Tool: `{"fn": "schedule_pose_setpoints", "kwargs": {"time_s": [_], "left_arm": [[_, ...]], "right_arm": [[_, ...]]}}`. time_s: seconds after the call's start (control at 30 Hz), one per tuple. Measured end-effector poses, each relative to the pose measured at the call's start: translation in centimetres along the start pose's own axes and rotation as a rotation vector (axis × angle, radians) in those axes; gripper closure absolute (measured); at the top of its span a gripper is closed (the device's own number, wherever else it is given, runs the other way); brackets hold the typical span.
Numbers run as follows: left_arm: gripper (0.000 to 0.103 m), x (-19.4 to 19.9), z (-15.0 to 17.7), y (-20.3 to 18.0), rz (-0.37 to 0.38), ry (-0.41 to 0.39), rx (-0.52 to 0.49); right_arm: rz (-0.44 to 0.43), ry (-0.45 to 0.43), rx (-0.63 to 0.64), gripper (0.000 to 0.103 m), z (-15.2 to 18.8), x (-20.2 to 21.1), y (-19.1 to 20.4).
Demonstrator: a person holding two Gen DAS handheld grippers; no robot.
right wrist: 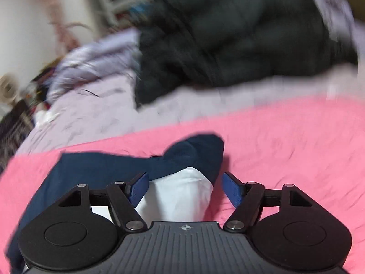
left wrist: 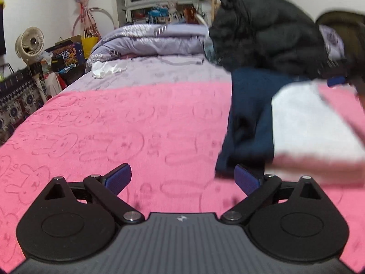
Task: Fold clothes
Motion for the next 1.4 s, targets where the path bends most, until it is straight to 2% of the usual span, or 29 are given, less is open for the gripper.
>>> {"fn": "schedule_pose_setpoints", "kwargs": {"time_s": [0.07, 0.1, 0.2, 0.23, 0.27, 0.33, 0.37, 0.43, 0.47, 0.53, 0.67, 0.77, 0.93, 1.03, 1.13, 1.4], "left_arm": [[0.005, 0.1, -1.1, 0.7, -0.036, -0.02, 0.033], [0.005, 0.1, -1.7, 1.1, -0.063, -0.028, 0.05], [0.005, 1.1, -2.5, 2.6, -0.069, -0.03, 0.135], [0.004, 1.4, -2.7, 3.1, -0.059, -0.032, 0.155], [0.004, 1.8, -2.8, 3.4, -0.045, -0.034, 0.163], [0.004, 2.4, -3.0, 3.5, -0.015, -0.031, 0.14], [0.004, 2.7, -2.9, 3.1, -0.003, -0.031, 0.11], [0.003, 3.2, -2.6, 1.8, 0.018, -0.029, 0.056], [0.003, 3.3, -2.4, 1.0, 0.028, -0.027, 0.031], [0.003, 3.7, -2.0, -0.7, 0.048, -0.023, -0.019], [0.003, 3.8, -0.8, -4.8, 0.123, 0.045, -0.063], [0.002, 4.1, 0.2, -7.7, 0.166, 0.101, -0.088], [0.002, 5.8, 1.3, -11.2, 0.197, 0.144, -0.148], [0.002, 6.6, 1.5, -12.0, 0.169, 0.173, -0.162], [0.003, 7.2, 1.4, -12.2, 0.168, 0.186, -0.134], [0.002, 9.0, 0.9, -12.0, 0.145, 0.146, -0.147]], "right_arm": [[-0.072, -0.075, 0.125, 0.017, 0.5, 2.1, 3.9], [-0.12, -0.092, 0.181, 0.017, 1.0, 2.7, 6.2], [-0.328, -0.022, 0.309, 0.019, 3.9, 2.0, 14.5], [-0.372, 0.027, 0.323, 0.02, 5.5, 0.8, 16.9], [-0.396, 0.096, 0.321, 0.023, 7.3, -0.9, 18.9], [-0.442, 0.216, 0.369, 0.021, 11.2, -2.7, 22.4], [-0.459, 0.241, 0.455, 0.015, 13.0, -2.3, 24.0], [-0.476, 0.228, 0.64, 0.015, 15.3, 0.3, 26.0], [-0.499, 0.228, 0.651, 0.017, 15.8, 1.6, 25.8], [-0.503, 0.213, 0.592, 0.016, 15.8, 4.2, 24.1], [-0.393, 0.175, 0.468, 0.01, 15.0, 9.3, 18.0], [-0.274, 0.164, 0.431, 0.008, 14.6, 12.0, 14.0], [-0.173, 0.166, 0.393, 0.008, 15.0, 13.9, 9.6], [-0.156, 0.168, 0.38, 0.008, 15.4, 14.5, 9.0], [-0.139, 0.16, 0.382, 0.008, 16.6, 16.9, 9.5], [-0.136, 0.129, 0.358, 0.002, 16.6, 19.5, 9.8]]}}
Point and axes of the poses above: each gripper's, at about its wrist camera, not at the fingertips, and x roughly against the way its jaws point, y to its left, z to its underside, the point moved 6 cm from there along -x, roughly the way its jaws point, and after that the axes turned 9 degrees about -z, right-handed, at the moved point
